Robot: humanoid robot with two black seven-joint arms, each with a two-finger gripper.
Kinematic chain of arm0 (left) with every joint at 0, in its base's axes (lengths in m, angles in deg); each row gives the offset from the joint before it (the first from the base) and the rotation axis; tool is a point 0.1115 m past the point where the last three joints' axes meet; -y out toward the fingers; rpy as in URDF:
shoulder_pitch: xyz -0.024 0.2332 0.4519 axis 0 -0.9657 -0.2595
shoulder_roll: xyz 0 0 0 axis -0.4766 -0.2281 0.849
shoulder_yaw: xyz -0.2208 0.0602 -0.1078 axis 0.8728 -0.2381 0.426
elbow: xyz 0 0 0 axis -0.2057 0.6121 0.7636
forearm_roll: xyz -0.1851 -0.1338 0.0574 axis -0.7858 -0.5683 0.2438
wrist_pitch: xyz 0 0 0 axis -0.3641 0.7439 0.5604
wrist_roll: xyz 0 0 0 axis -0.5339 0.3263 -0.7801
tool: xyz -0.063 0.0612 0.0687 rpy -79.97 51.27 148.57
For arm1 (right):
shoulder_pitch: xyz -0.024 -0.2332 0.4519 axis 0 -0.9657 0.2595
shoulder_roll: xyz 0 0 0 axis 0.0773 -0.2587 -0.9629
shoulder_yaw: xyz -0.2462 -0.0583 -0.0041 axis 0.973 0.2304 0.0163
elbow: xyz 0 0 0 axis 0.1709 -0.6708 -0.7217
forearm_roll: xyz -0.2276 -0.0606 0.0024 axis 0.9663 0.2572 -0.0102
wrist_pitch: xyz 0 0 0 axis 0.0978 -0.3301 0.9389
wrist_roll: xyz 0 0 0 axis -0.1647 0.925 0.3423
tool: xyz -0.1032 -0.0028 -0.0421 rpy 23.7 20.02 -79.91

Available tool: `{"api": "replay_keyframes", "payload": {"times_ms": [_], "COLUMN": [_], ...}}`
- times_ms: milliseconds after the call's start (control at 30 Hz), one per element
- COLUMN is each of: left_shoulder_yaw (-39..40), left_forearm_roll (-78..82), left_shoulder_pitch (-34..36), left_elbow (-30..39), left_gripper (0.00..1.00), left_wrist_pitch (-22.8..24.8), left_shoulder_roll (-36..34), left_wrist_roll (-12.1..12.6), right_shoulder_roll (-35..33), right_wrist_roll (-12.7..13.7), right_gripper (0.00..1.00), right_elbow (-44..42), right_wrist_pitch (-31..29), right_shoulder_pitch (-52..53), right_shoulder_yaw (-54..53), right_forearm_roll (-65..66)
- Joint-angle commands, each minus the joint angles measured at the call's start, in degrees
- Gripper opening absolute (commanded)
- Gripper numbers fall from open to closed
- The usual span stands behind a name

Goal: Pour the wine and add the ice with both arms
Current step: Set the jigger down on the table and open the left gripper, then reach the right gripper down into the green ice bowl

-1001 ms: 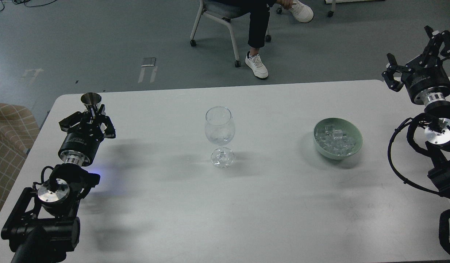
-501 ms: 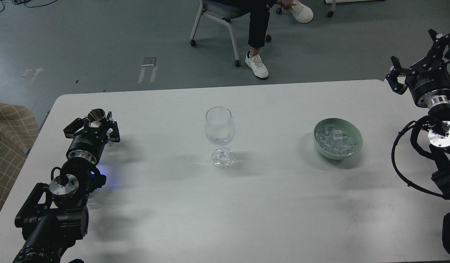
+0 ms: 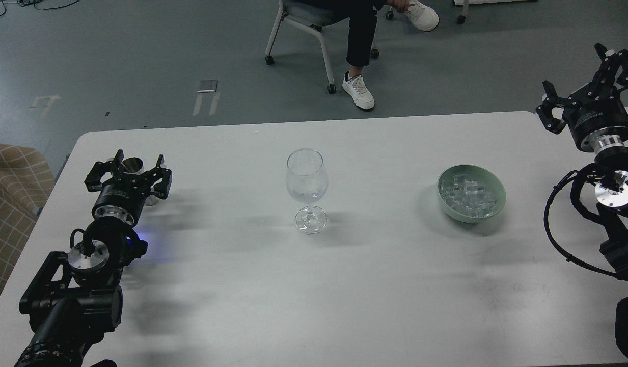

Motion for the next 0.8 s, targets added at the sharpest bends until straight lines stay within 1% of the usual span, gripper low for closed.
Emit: {"api": "replay_keyframes", "payload": {"times_ms": [0,33,67,234,267,367,434,501,534,634,701,768], "left_shoulder_yaw": [-0.3,-0.3,-0.3,-0.3,-0.3,-0.5,-0.9,-1.7,-3.3,-4.1,-4.2,-4.2], "left_forearm_roll": [0.2,0.2,0.2,0.3,0.3,0.7,1.8,2.6,4.0,8.3,8.7,8.7], "left_shoulder_pitch": [-0.1,-0.5,-0.5,-1.0,-1.0,-0.4,-0.5,-0.8,-0.8,-0.5,-0.2,-0.1], "left_elbow": [3.7,5.1,5.1,13.4,13.4,16.6,19.9,21.7,23.3,25.8,26.2,26.5], "left_gripper": [0.98,0.98,0.98,0.98,0.98,0.98,0.98,0.98,0.98,0.98,0.98,0.97], "left_wrist_pitch": [1.1,1.1,1.1,0.0,0.0,-2.0,-4.3,-4.8,-5.1,-5.1,-5.1,-4.7], "left_shoulder_roll": [-1.9,-2.7,-2.7,-7.7,-7.7,-9.6,-12.0,-12.5,-13.1,-13.4,-13.3,-13.3], "left_wrist_roll": [0.5,0.5,0.5,0.3,0.3,0.2,0.6,0.6,0.4,0.4,0.5,1.1], "right_shoulder_roll": [-0.3,-0.5,-0.5,-3.1,-3.1,-6.0,-9.7,-12.1,-14.1,-17.3,-18.2,-19.4], "right_wrist_roll": [0.0,0.0,0.0,0.1,0.1,0.1,0.0,0.0,-0.1,-0.1,-0.1,0.0], "right_gripper": [1.00,1.00,1.00,1.00,1.00,1.00,1.00,1.00,1.00,1.00,1.00,1.00], "right_elbow": [-0.1,-0.1,-0.1,1.5,1.5,7.0,11.3,13.6,15.7,18.6,19.0,20.0], "right_wrist_pitch": [-0.2,-0.3,-0.3,-1.0,-1.0,-1.0,-1.0,-1.0,-1.0,-0.9,-0.9,-0.9], "right_shoulder_pitch": [0.0,0.0,0.0,0.0,0.0,-0.4,-1.5,-1.5,-1.4,-1.2,-1.0,-1.0], "right_shoulder_yaw": [0.0,0.0,0.0,0.1,0.1,1.8,6.0,8.5,10.4,12.1,12.2,12.2], "right_forearm_roll": [0.0,0.0,0.0,0.1,0.1,0.7,1.6,3.0,5.3,12.5,16.3,22.8]}}
